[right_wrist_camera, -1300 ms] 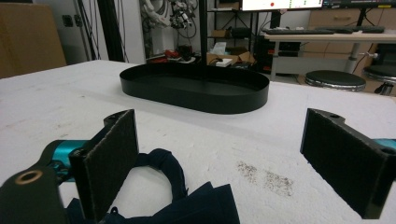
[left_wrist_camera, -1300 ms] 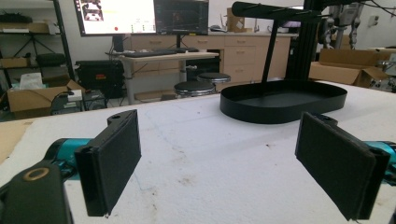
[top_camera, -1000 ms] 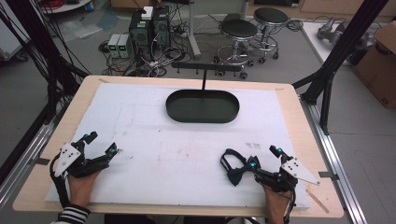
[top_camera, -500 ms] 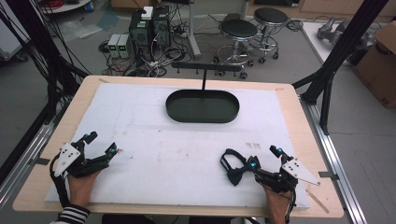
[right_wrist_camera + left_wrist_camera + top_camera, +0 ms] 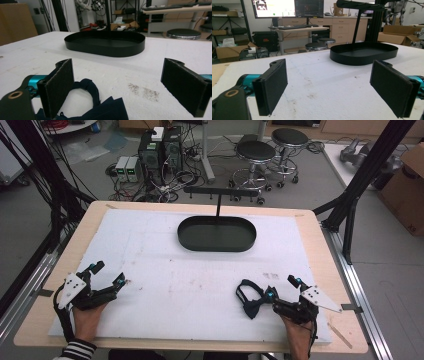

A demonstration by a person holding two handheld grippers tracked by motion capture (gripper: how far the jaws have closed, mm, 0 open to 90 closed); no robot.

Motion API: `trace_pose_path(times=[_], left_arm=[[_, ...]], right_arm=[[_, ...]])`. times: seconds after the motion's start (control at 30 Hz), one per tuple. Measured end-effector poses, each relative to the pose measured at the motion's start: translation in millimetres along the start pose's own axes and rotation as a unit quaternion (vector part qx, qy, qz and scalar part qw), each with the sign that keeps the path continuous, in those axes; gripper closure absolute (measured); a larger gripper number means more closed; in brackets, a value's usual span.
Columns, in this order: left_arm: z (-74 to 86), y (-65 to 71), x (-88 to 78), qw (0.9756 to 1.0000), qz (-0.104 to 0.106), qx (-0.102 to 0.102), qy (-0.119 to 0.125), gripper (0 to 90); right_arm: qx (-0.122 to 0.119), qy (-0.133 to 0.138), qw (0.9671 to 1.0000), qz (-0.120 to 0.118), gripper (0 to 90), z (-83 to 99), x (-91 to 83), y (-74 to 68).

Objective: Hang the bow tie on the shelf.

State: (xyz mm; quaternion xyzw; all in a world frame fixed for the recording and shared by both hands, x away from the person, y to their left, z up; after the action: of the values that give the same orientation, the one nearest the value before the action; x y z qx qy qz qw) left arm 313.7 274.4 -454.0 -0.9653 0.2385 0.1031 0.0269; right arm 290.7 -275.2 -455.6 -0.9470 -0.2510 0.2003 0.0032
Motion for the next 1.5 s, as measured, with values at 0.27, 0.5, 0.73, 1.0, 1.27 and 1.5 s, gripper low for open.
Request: trace_pose_path(times=[0.27,0.5,0.73,1.0,1.27,1.5], left_arm=[[0.0,0.0,-0.2,1.0,0.0,0.0,0.001,14.9],[0.0,-0.1,-0.2,1.0,0.0,-0.001,0.001,14.9],[0.0,-0.1,-0.2,1.0,0.001,-0.001,0.001,14.8],[-0.1,0.1,-0.1,1.0,0.001,-0.002,0.001,14.9],[0.0,-0.2,-0.3,1.0,0.001,-0.002,0.001,14.9],[0.0,-0.2,-0.3,1.0,0.001,-0.002,0.001,14.9]], right_arm=[[-0.022,-0.046,0.9984,-0.025,10.3,-18.1,0.7,-3.2],[-0.054,-0.091,0.9928,-0.055,10.3,-34.2,2.9,-9.2],[-0.069,-0.168,0.9803,-0.078,10.3,-51.1,9.2,-10.3],[-0.089,-0.248,0.96,-0.096,15.7,-57.9,19.7,-15.1],[-0.104,-0.334,0.9306,-0.108,21.2,-63.3,34.4,-18.1],[-0.122,-0.387,0.9089,-0.096,31.4,-59.5,45.8,-21.8]])
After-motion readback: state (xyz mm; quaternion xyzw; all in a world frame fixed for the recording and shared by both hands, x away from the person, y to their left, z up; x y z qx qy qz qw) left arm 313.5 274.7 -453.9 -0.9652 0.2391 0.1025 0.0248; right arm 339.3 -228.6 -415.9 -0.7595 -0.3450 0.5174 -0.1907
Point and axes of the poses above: each handheld gripper's, and its own axes: x roughly forward along the jaws, z roughly out of its underside, y roughly to its right, the point moved 5 cm from there along x, roughly forward along the jaws, and after that the axes turned 13 degrees about -y, right-handed, at the moved point
